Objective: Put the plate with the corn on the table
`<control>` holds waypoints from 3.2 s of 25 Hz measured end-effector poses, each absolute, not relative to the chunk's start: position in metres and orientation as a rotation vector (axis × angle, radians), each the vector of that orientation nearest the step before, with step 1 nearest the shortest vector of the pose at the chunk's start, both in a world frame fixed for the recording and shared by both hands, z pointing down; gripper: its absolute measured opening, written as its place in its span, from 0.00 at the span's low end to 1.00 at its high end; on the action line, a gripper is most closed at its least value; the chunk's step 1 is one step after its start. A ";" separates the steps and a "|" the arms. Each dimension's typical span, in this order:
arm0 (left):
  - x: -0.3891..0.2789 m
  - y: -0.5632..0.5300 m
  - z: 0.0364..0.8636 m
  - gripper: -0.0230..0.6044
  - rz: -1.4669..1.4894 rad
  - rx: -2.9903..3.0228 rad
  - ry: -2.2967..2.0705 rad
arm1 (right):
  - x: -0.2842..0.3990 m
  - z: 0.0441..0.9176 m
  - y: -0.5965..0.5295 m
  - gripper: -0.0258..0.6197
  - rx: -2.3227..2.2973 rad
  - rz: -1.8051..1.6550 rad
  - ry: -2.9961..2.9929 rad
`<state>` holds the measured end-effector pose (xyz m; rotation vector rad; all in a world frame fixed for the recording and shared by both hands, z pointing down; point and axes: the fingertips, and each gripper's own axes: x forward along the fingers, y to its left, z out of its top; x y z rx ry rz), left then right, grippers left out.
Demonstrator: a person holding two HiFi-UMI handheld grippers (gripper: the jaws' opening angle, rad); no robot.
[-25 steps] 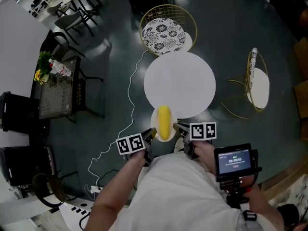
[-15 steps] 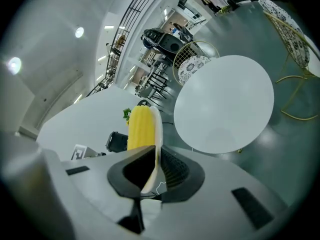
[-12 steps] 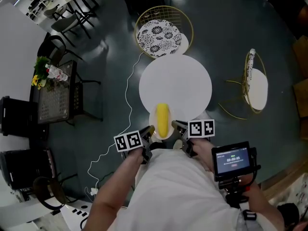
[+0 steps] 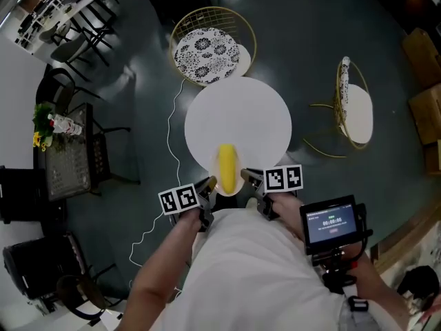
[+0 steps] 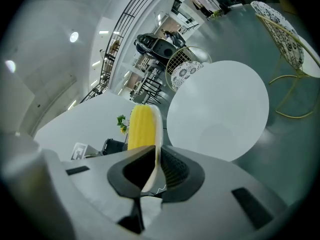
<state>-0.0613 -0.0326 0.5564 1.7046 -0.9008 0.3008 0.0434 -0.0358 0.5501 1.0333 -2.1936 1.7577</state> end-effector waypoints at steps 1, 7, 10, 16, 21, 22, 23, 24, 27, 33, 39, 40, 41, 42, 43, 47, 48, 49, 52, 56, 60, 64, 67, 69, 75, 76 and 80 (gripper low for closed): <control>-0.060 -0.036 0.559 0.10 0.306 1.705 -0.890 | 0.045 0.552 -0.039 0.11 1.043 1.761 -2.188; -0.048 -0.064 0.564 0.10 0.344 1.711 -0.840 | 0.056 0.558 -0.061 0.11 1.095 1.786 -2.142; -0.049 -0.077 0.567 0.10 0.361 1.709 -0.826 | 0.056 0.561 -0.073 0.11 1.113 1.799 -2.129; -0.059 -0.097 0.578 0.10 0.397 1.692 -0.801 | 0.046 0.572 -0.092 0.11 1.124 1.821 -2.092; -0.067 -0.119 0.589 0.10 0.419 1.679 -0.785 | 0.037 0.584 -0.111 0.11 1.120 1.828 -2.065; -0.068 -0.122 0.591 0.10 0.424 1.675 -0.782 | 0.036 0.587 -0.115 0.11 1.122 1.831 -2.057; -0.069 -0.126 0.594 0.10 0.427 1.670 -0.780 | 0.036 0.590 -0.119 0.11 1.125 1.834 -2.049; -0.069 -0.130 0.597 0.10 0.430 1.667 -0.778 | 0.036 0.593 -0.122 0.11 1.128 1.836 -2.041; -0.070 -0.141 0.607 0.10 0.442 1.658 -0.773 | 0.034 0.603 -0.134 0.11 1.140 1.830 -2.026; -0.077 -0.167 0.620 0.10 0.469 1.661 -0.764 | 0.027 0.617 -0.158 0.11 1.172 1.853 -2.004; -0.083 -0.191 0.638 0.10 0.498 1.662 -0.754 | 0.021 0.635 -0.181 0.11 1.193 1.849 -1.981; -0.084 -0.194 0.641 0.10 0.500 1.659 -0.753 | 0.020 0.638 -0.184 0.11 1.195 1.850 -1.976; -0.084 -0.197 0.644 0.10 0.502 1.656 -0.751 | 0.020 0.641 -0.187 0.11 1.196 1.851 -1.971; -0.085 -0.201 0.646 0.10 0.503 1.655 -0.749 | 0.019 0.644 -0.190 0.11 1.197 1.853 -1.967; -0.085 -0.204 0.649 0.10 0.506 1.654 -0.746 | 0.019 0.646 -0.193 0.11 1.199 1.854 -1.965; -0.084 -0.211 0.655 0.10 0.521 1.657 -0.735 | 0.020 0.651 -0.198 0.11 1.220 1.870 -1.943; -0.084 -0.213 0.657 0.10 0.525 1.658 -0.734 | 0.020 0.654 -0.199 0.11 1.226 1.873 -1.936; -0.083 -0.215 0.659 0.10 0.530 1.659 -0.732 | 0.020 0.656 -0.201 0.11 1.232 1.875 -1.930; -0.083 -0.223 0.667 0.10 0.545 1.670 -0.727 | 0.021 0.665 -0.207 0.11 1.249 1.874 -1.918; -0.084 -0.231 0.677 0.10 0.560 1.674 -0.722 | 0.019 0.676 -0.215 0.11 1.267 1.878 -1.905; -0.085 -0.237 0.691 0.10 0.580 1.674 -0.719 | 0.018 0.691 -0.218 0.11 1.286 1.883 -1.874; -0.089 -0.245 0.704 0.10 0.593 1.674 -0.719 | 0.015 0.703 -0.227 0.11 1.310 1.879 -1.860; -0.094 -0.254 0.713 0.10 0.604 1.668 -0.727 | 0.009 0.712 -0.236 0.11 1.314 1.874 -1.859; -0.098 -0.260 0.719 0.10 0.617 1.669 -0.730 | 0.005 0.717 -0.241 0.11 1.314 1.871 -1.855; -0.104 -0.278 0.733 0.11 0.640 1.668 -0.746 | 0.000 0.730 -0.260 0.11 1.318 1.849 -1.853; -0.104 -0.280 0.735 0.11 0.646 1.666 -0.750 | 0.000 0.732 -0.262 0.11 1.319 1.844 -1.852; -0.102 -0.286 0.740 0.11 0.674 1.669 -0.766 | 0.001 0.737 -0.268 0.11 1.327 1.825 -1.846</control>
